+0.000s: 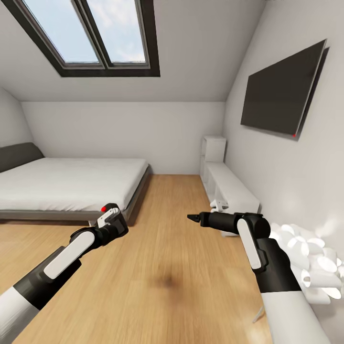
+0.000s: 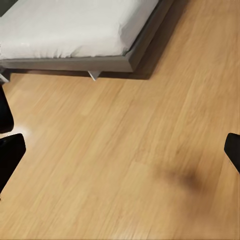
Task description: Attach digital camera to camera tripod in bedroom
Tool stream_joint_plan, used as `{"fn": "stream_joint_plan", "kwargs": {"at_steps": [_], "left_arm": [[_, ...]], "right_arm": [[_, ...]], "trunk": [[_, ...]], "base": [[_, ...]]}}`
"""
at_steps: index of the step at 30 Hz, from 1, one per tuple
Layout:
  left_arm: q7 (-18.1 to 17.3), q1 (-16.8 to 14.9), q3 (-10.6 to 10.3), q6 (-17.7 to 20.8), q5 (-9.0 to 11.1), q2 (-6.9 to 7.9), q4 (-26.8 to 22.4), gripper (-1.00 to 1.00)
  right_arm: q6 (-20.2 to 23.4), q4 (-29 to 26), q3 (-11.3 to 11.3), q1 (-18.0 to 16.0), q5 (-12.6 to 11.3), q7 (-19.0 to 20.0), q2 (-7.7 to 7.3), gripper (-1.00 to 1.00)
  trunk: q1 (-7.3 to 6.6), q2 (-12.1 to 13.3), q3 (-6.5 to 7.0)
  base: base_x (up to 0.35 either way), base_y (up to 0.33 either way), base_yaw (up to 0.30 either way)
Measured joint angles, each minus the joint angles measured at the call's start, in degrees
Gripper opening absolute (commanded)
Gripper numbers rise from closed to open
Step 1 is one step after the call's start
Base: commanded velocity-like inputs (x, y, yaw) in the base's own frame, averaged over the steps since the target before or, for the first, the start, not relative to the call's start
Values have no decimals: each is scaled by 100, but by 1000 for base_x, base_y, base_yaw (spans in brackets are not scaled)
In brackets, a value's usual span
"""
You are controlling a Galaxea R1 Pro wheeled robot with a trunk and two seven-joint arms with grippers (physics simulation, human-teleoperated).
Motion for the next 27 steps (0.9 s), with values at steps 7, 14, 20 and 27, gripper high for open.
{"fn": "stream_joint_plan", "kwargs": {"at_steps": [7,14,20,27], "left_arm": [[-9,0,0,0,0,0,2,-100],[-9,0,0,0,1,0,1,-100],[-7,1,1,0,-2,-2,1,-100],[1,1,1,0,-7,2,1,-100]], "right_arm": [[0,-60,-13,0,10,-14,-1,100],[0,-64,-19,0,-4,-16,-9,100],[-1,-55,-13,0,11,-16,-10,100],[-1,-42,-12,0,14,-15,-10,100]], "trunk": [[-154,281,126],[-308,562,252],[-439,802,371],[-593,1083,501]], "base": [[0,0,0],[0,0,26],[0,0,195],[0,0,268]]}}
